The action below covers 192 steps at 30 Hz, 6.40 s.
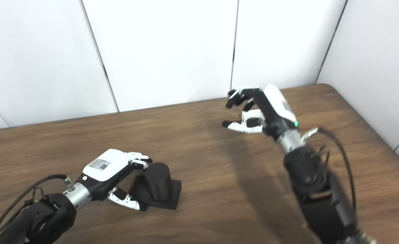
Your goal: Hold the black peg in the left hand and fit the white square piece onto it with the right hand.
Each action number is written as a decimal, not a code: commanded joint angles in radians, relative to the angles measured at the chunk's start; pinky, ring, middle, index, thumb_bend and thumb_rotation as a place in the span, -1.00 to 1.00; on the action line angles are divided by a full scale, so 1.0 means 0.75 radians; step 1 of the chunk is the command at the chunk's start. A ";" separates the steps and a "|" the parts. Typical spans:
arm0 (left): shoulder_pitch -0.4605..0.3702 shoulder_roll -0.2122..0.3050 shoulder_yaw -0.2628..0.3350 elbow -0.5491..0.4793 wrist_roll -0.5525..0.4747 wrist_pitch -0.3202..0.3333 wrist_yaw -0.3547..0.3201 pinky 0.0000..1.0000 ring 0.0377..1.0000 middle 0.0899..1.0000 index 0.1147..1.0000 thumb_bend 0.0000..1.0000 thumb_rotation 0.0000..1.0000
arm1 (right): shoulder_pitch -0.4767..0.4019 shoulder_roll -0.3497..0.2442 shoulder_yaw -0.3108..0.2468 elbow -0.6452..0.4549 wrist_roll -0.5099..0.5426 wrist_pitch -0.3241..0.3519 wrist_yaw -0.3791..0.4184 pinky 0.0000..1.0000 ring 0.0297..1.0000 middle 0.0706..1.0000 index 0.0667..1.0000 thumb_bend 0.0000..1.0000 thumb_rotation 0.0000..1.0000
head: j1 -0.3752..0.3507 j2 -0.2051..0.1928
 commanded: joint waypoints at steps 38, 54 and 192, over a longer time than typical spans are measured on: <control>0.125 0.104 -0.056 0.063 0.095 -0.077 -0.034 0.59 0.68 0.60 -0.15 0.05 -0.88 | -0.552 -0.331 0.435 0.693 -0.661 0.092 0.383 0.73 0.86 0.87 0.84 0.66 -0.68 | -0.056 -0.051; 0.127 0.101 -0.055 0.013 0.089 -0.039 -0.081 0.60 0.70 0.61 -0.15 0.05 -0.88 | -0.639 -0.233 0.505 0.903 -0.630 0.058 0.326 0.62 0.78 0.80 0.72 0.61 -0.71 | -0.026 -0.026; 0.049 -0.056 -0.053 -0.014 0.101 0.117 -0.201 0.57 0.73 0.65 -0.15 0.05 -0.86 | -0.473 0.046 0.522 -0.213 -0.207 -0.181 0.825 0.44 0.52 0.42 -0.12 0.04 -0.73 | 0.447 0.191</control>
